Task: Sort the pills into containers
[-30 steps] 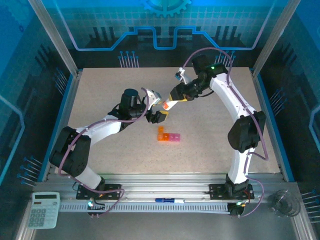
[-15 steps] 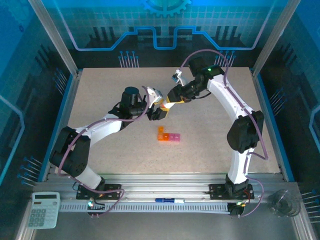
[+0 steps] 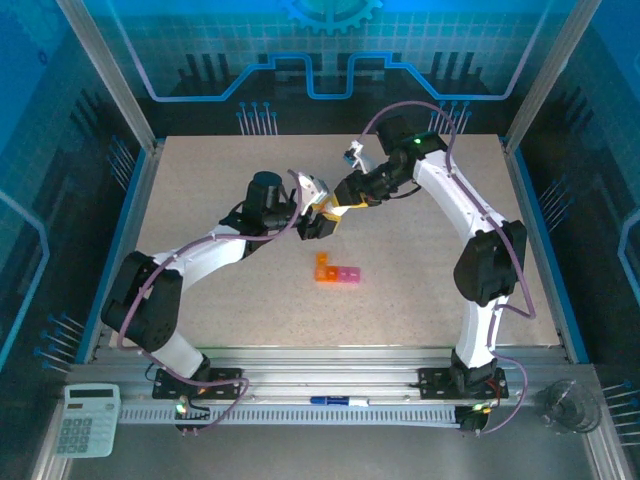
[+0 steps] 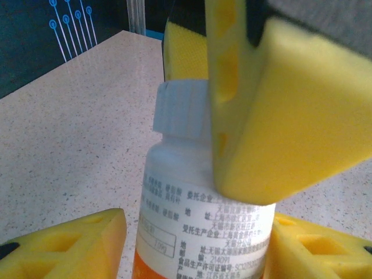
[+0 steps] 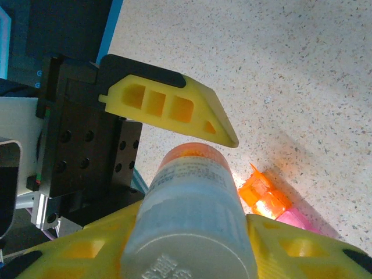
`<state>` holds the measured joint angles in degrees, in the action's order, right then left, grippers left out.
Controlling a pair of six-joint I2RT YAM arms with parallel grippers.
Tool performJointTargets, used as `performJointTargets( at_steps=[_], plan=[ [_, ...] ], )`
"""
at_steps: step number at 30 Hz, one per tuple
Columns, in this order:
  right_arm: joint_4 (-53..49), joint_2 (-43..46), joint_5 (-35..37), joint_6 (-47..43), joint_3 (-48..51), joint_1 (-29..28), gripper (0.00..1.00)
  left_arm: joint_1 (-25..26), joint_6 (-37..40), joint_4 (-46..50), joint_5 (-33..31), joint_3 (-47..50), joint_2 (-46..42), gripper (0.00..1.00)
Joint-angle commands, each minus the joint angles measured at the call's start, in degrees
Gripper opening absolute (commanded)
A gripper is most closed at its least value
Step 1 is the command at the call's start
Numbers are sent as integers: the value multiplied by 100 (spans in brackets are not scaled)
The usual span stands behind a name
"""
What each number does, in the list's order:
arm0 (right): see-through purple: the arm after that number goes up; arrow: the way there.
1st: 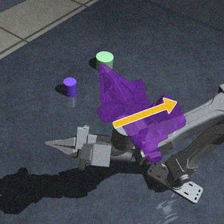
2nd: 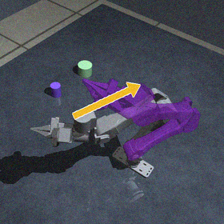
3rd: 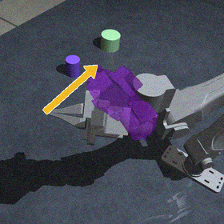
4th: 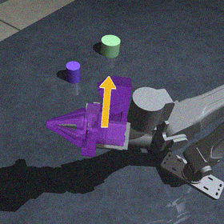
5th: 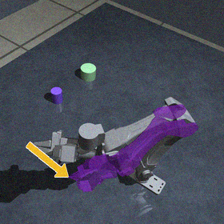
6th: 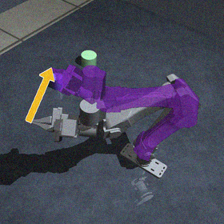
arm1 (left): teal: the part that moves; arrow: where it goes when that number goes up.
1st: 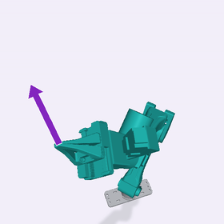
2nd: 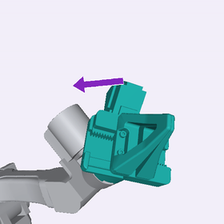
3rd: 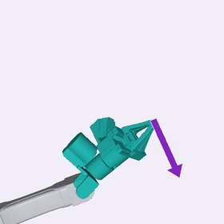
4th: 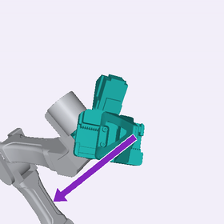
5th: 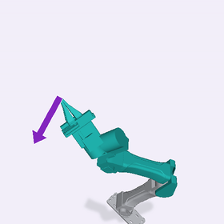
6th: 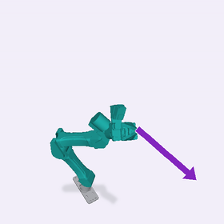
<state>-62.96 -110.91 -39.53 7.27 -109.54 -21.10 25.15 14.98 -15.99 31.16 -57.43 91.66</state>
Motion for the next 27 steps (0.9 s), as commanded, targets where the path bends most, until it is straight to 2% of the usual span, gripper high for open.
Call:
performJointTargets(
  at_steps=[1,8,27],
  plan=[
    [-13,154,-230,54,-7,-78,49,30,-42,200,180,-181,109,60],
    [11,175,-247,82,17,-78,49,36,-81,225,180,-170,118,60],
    [133,190,-297,141,152,-87,49,74,-182,281,245,-322,210,50]
  ],
)
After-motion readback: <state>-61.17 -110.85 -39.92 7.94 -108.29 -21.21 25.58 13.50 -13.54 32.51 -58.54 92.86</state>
